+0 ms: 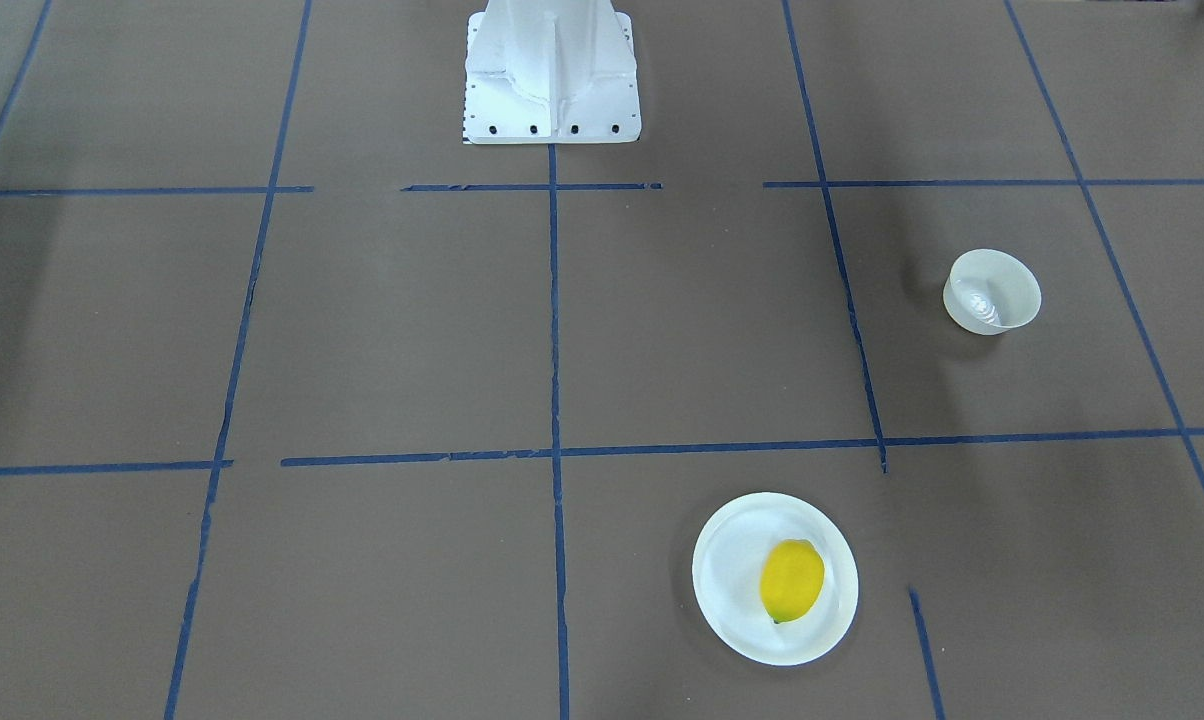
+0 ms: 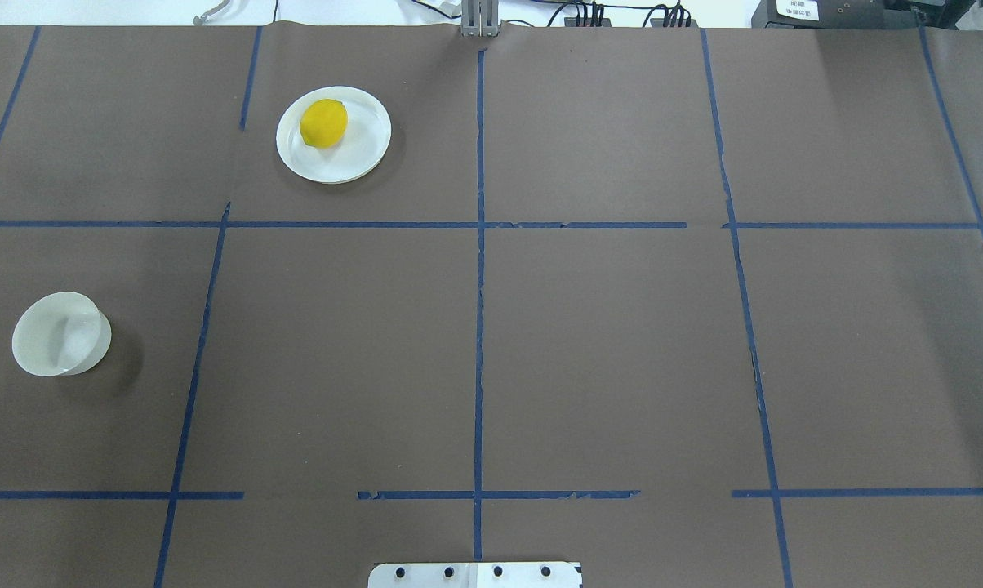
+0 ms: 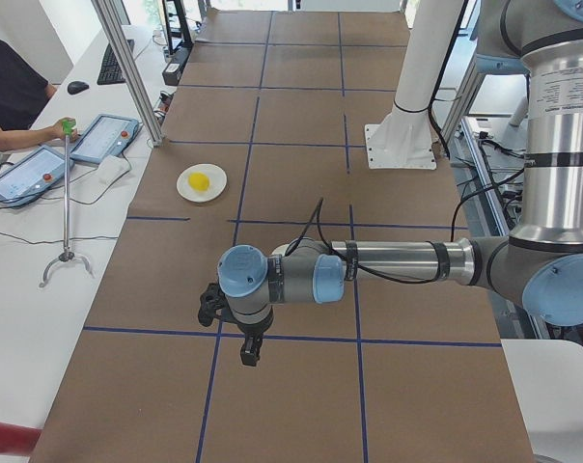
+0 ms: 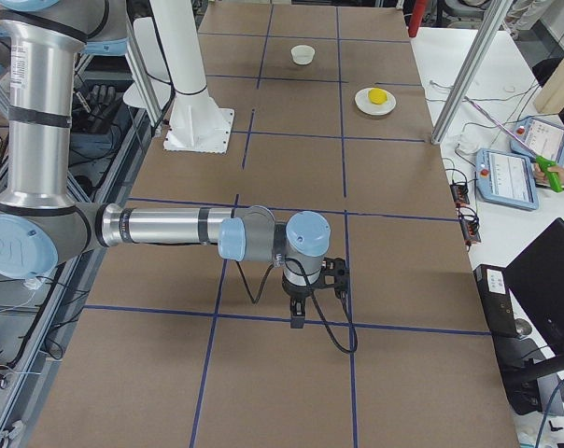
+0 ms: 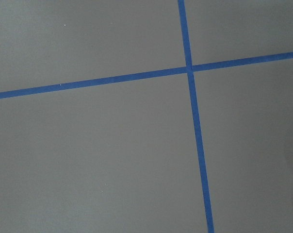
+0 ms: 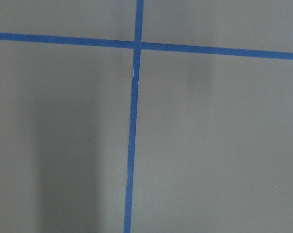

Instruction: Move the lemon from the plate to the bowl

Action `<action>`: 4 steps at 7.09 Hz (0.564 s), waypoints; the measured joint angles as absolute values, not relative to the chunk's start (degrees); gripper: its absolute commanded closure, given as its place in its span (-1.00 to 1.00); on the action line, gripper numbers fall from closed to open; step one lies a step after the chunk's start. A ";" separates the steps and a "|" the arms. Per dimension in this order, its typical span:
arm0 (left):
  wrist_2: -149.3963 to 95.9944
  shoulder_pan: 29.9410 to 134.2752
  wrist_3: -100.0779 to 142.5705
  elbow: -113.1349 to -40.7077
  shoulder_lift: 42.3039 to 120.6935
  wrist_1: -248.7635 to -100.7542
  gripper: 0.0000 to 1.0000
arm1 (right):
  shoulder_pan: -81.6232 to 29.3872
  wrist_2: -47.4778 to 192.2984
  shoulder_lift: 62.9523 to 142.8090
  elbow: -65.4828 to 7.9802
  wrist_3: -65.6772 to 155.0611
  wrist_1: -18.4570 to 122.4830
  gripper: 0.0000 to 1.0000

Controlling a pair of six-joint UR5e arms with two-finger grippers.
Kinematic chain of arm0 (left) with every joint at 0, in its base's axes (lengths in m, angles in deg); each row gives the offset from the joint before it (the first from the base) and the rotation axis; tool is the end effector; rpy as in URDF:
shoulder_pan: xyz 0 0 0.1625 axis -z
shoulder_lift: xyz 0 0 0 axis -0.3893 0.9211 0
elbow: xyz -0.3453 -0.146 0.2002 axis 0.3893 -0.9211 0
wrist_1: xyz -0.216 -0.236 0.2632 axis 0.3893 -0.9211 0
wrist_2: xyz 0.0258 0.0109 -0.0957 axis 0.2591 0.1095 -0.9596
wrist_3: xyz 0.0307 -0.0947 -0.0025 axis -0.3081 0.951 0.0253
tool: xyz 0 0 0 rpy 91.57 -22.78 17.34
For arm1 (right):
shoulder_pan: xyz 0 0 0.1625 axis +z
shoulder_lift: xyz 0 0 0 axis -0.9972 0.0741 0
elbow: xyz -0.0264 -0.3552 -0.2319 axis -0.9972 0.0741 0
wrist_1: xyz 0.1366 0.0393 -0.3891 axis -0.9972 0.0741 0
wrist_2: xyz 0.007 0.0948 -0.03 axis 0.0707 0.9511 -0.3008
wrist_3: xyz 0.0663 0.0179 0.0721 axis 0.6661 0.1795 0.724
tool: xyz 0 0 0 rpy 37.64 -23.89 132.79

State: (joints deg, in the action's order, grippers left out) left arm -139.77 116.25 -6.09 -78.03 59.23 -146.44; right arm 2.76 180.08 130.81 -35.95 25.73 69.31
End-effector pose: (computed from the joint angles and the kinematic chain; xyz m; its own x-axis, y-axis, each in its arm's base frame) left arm -0.0906 -0.4643 0.6665 0.7045 0.1456 -0.6946 -0.0980 0.9893 0.1081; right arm 0.0571 -0.4337 0.6459 0.7567 -0.0436 0.6523 0.0585 0.9983 -0.0012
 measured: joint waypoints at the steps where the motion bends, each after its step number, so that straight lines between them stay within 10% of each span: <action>1: -139.80 116.22 -6.12 -77.91 59.44 -146.67 -1.00 | 2.76 180.08 130.81 -35.95 25.73 69.31 -1.00; 4: -139.94 115.21 -5.74 -78.23 64.07 -147.26 -1.00 | 2.76 180.08 130.80 -35.95 25.73 69.31 -1.00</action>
State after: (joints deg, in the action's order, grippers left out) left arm -139.94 115.21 -5.74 -78.23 64.07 -147.26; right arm 2.76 180.08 130.80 -35.95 25.73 69.31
